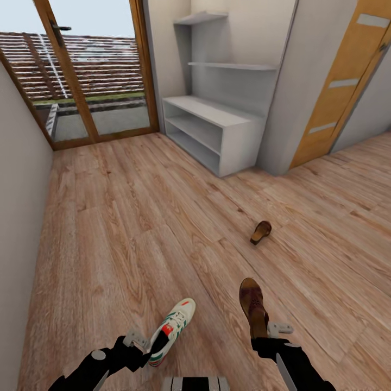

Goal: Pick up the two gym shoes and the two sandals from the corridor floor and place them onto the hallstand (shoe rack) in the corridor, making sure they are on the rack and not on the floor. Arrange them so the two gym shoes are next to each other and the two sandals are next to each other.

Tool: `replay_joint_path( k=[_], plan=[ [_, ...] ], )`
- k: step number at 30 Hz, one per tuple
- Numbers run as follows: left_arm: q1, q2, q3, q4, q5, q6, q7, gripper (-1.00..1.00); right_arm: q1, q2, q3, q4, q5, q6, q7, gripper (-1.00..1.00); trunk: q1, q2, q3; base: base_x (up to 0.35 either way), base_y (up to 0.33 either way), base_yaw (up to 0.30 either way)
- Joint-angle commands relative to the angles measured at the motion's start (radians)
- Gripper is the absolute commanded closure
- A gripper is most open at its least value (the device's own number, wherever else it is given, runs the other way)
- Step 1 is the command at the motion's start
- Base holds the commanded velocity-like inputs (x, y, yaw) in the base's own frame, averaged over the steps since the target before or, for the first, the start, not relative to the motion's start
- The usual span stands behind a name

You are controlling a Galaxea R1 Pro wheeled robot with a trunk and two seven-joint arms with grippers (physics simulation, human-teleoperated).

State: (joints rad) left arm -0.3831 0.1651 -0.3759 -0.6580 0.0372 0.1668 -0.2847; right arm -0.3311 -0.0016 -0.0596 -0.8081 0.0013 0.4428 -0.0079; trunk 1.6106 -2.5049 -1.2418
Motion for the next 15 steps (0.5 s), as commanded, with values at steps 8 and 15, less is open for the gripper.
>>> replay_joint_path(
  k=[8,15],
  plan=[
    [-0.003,0.001,-0.002,-0.007,0.003,0.007,-0.001,-1.0,0.0,0.0,0.0,-0.003,-0.003,0.007,-0.003,1.0,0.003,-0.002,-0.045,0.0,0.0,0.0],
    [-0.007,-0.005,-0.001,-0.01,0.002,0.009,-0.001,-1.0,0.0,0.0,0.0,-0.003,-0.003,0.007,-0.003,1.0,0.007,-0.004,-0.083,0.0,0.0,0.0]
  ],
)
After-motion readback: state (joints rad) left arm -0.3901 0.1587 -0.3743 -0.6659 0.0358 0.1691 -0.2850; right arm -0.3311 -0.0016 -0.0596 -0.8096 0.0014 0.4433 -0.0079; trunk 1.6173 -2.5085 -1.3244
